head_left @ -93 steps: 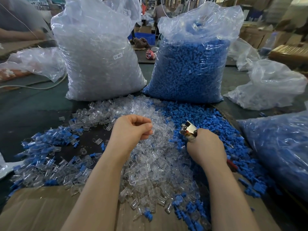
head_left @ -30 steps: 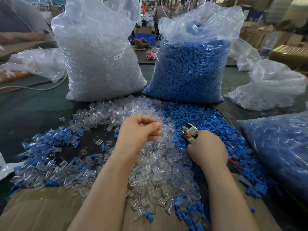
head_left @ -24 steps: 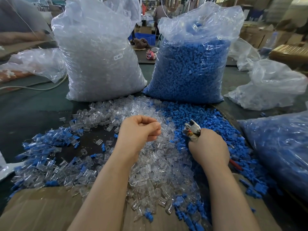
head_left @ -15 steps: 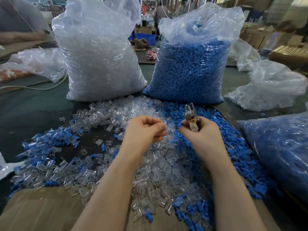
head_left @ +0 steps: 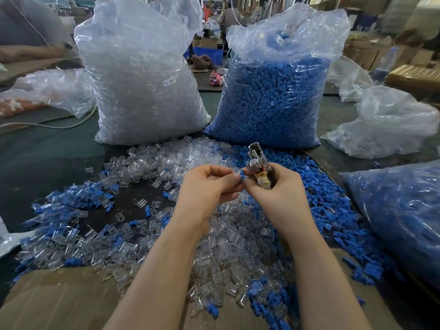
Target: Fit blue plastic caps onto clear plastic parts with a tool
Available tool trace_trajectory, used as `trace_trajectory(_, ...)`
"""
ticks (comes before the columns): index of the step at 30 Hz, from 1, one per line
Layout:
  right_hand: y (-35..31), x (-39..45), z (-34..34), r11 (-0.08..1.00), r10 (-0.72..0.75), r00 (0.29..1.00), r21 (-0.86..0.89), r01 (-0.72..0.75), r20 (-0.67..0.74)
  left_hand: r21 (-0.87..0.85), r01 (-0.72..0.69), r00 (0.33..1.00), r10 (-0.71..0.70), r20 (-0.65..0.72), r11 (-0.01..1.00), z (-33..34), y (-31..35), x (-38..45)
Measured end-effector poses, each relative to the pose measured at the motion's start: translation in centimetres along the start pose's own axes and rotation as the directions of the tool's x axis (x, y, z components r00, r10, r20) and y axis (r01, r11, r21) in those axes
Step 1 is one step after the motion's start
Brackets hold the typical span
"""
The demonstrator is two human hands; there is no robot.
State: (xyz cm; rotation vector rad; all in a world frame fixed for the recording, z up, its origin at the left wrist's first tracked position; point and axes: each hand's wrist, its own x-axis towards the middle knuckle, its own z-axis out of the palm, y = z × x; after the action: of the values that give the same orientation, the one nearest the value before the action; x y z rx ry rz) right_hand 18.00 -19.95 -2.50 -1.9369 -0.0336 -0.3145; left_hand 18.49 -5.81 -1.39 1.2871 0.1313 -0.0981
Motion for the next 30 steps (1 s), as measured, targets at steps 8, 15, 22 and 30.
trace_trajectory(8, 0.47, -0.18, 0.81, 0.999, -0.047, 0.998, -0.015, 0.046, -0.037, -0.041, 0.013, 1.0, -0.013, -0.007, 0.999, -0.22, 0.13, 0.12)
trace_trajectory(15, 0.58, -0.01, 0.83, 0.999, -0.032, 0.997, -0.028, 0.03, -0.076, 0.082, -0.108, 0.99, 0.115, -0.079, 0.991, -0.31, -0.01, 0.06)
trace_trajectory(22, 0.33, -0.22, 0.86, 0.964, -0.13, 0.99, -0.242, 0.112, -0.059, -0.009, 0.04, 0.998, -0.041, -0.046, 0.999, 0.16, -0.38, 0.24)
trace_trajectory(30, 0.47, -0.14, 0.82, 0.983, -0.089, 0.995, -0.163, 0.08, -0.044, -0.166, 0.126, 0.991, -0.132, -0.03, 0.978, 0.27, -0.22, 0.36)
